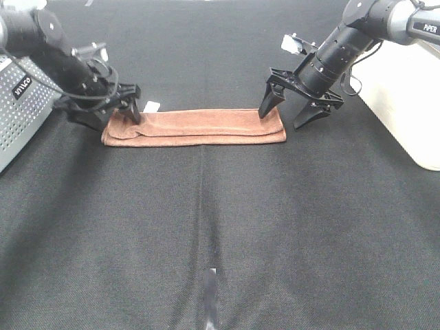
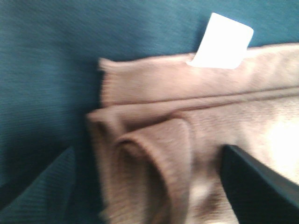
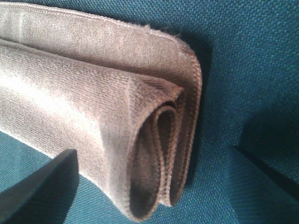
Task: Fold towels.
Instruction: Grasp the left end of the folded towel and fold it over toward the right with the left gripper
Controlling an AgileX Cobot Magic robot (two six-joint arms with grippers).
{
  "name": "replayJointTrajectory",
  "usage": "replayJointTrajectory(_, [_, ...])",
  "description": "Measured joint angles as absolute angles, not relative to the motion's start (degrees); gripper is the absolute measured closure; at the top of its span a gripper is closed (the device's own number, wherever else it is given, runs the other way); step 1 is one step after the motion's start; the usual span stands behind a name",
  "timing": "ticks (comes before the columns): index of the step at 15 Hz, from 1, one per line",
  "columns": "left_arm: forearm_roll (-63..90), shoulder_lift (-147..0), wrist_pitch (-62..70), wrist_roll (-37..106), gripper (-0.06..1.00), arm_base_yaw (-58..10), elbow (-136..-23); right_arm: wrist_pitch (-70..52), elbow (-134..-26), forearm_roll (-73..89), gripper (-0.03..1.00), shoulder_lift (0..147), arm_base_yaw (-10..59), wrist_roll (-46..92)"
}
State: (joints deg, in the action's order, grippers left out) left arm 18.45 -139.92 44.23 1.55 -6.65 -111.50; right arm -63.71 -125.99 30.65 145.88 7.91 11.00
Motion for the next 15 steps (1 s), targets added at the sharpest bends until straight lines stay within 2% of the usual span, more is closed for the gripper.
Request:
replayJointTrajectory(4, [18.7, -141.2, 45.3, -1.5, 0.13, -6.6, -112.0, -63.7, -126.0, 30.7, 0.18, 145.9, 7.9, 11.0])
replayJointTrajectory(7, [25.4, -141.7, 43.5, 0.8, 0.21, -6.8, -112.0, -63.5, -126.0, 30.3, 0.18, 145.9, 7.9, 11.0])
replayJointTrajectory(9, [26.9, -142.2, 42.8, 1.2, 0.33, -7.0, -112.0, -63.1, -126.0, 30.3, 0.18, 145.9, 7.9, 11.0])
replayJointTrajectory(10, [27.1, -142.4, 42.8, 1.2, 0.42, -7.0, -112.0, -63.1, -126.0, 30.3, 0.18, 145.9, 7.9, 11.0])
replayJointTrajectory(13, [26.7, -142.6, 43.0, 1.2, 0.81, -7.2, -112.0, -62.9, -126.0, 30.3, 0.18, 145.9, 7.9, 11.0])
replayJointTrajectory(14, [26.7, -142.6, 43.0, 1.2, 0.81, -7.2, -112.0, -62.9, -126.0, 30.3, 0.18, 145.9, 7.9, 11.0])
replayJointTrajectory(15, [26.7, -142.6, 43.1, 1.2, 0.86, -7.2, -112.0, -62.7, -126.0, 30.3, 0.18, 145.9, 7.9, 11.0])
